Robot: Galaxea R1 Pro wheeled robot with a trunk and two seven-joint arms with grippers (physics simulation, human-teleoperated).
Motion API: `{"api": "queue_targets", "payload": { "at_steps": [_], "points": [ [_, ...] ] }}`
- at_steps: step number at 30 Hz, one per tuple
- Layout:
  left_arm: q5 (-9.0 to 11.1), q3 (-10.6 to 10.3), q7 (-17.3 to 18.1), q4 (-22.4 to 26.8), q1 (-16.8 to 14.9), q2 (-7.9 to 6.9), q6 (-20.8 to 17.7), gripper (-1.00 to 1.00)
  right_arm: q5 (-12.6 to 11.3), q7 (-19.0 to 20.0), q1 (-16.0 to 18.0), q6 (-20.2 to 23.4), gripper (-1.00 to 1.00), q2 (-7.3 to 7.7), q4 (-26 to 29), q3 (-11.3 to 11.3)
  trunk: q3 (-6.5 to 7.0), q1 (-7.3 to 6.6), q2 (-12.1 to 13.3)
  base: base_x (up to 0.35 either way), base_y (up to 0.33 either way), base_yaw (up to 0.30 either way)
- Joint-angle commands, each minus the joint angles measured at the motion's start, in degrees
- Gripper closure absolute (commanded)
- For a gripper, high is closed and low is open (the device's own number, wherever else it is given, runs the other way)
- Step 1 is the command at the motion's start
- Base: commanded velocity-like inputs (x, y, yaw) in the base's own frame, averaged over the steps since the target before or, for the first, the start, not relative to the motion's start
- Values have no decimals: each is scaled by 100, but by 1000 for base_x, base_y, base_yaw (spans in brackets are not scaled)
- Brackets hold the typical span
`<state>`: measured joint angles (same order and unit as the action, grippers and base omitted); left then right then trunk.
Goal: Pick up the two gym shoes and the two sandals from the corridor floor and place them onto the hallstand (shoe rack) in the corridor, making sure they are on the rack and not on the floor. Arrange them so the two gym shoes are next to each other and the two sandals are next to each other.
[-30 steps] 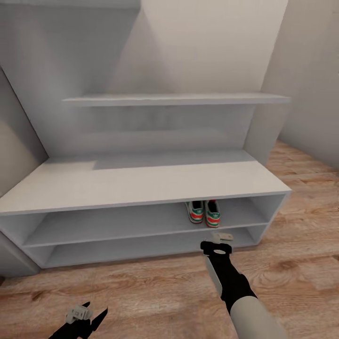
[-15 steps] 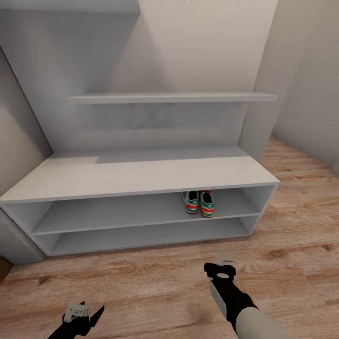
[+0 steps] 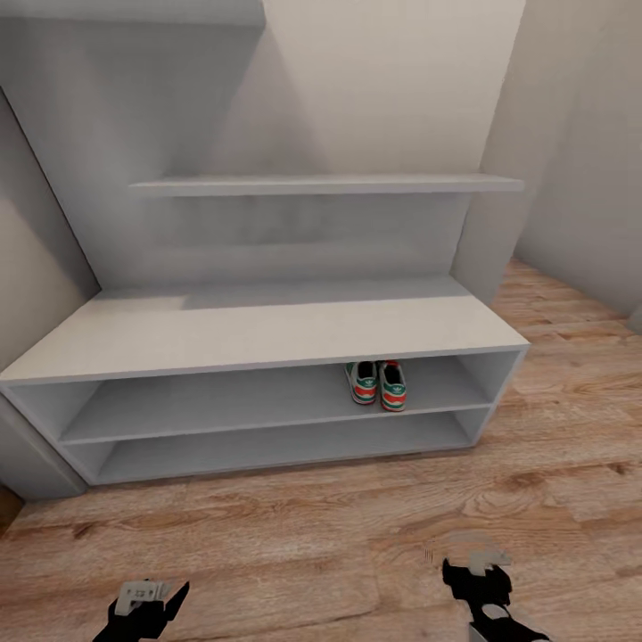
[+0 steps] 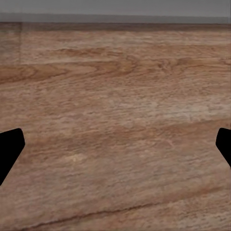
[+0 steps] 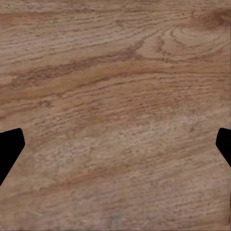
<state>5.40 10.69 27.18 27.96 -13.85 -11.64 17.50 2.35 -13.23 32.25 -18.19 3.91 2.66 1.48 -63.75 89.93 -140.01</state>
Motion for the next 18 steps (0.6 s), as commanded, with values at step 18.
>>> {"api": "queue_targets", "payload": {
  "at_steps": [18],
  "points": [
    [49, 21, -29, -184, -4, 11, -10, -100, 29, 335, -216, -490, -100, 137, -18, -13, -4, -1, -2, 0, 0, 0]
  ]
}}
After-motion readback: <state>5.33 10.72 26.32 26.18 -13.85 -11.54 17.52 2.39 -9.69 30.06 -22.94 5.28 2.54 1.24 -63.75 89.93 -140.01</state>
